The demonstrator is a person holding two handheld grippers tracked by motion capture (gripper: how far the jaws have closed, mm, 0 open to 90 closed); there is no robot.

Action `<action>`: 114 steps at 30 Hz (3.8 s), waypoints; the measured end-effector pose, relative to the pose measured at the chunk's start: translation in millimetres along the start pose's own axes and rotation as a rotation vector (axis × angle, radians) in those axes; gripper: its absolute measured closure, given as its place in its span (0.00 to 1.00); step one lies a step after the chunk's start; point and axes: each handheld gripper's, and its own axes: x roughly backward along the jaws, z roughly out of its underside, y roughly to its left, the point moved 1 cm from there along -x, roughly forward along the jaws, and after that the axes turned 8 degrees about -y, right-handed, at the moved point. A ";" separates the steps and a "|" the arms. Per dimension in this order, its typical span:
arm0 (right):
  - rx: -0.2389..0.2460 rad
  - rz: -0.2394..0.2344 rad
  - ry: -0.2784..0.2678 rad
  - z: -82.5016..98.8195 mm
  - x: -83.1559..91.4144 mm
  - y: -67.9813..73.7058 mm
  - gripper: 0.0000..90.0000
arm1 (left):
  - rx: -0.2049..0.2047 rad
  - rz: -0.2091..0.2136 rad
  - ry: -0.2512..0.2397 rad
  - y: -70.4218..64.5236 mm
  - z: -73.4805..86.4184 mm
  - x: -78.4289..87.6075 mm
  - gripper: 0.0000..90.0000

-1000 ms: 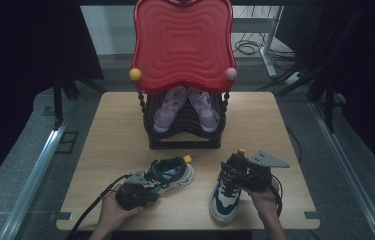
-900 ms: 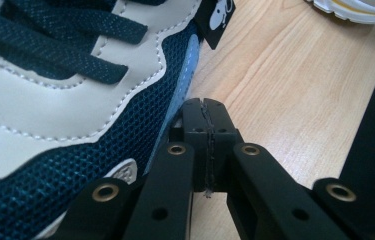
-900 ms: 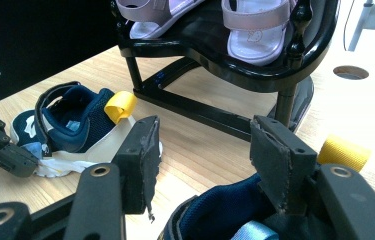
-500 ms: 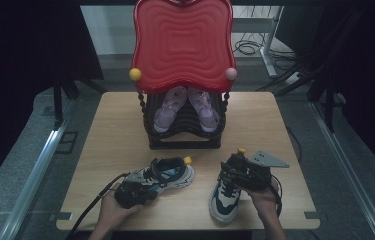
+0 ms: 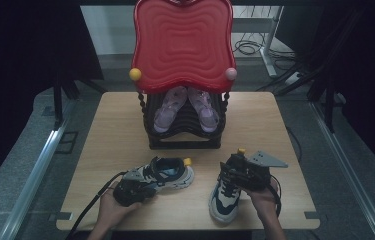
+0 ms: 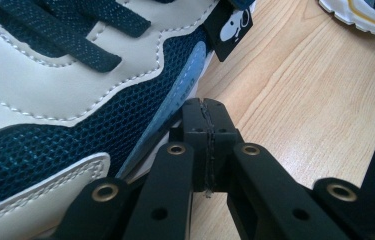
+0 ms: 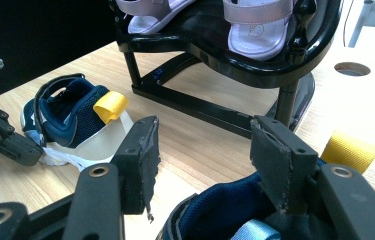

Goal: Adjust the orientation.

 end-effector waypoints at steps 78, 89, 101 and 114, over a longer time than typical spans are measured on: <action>0.061 -0.158 0.042 -10.3 -16.4 32.2 0.85 | 0.065 -0.098 -0.203 21.7 -10.1 36.0 0.67; 0.101 -0.215 0.108 -34.5 -61.0 58.0 0.99 | 0.057 -0.139 -0.282 23.1 -9.6 65.3 0.56; 0.118 -0.192 0.230 -40.4 -111.6 74.7 1.00 | 0.090 -0.153 -0.344 32.2 -5.9 85.7 0.54; 0.114 -0.155 0.315 -25.7 -128.5 71.9 1.00 | 0.120 -0.159 -0.377 36.0 -4.2 90.3 0.54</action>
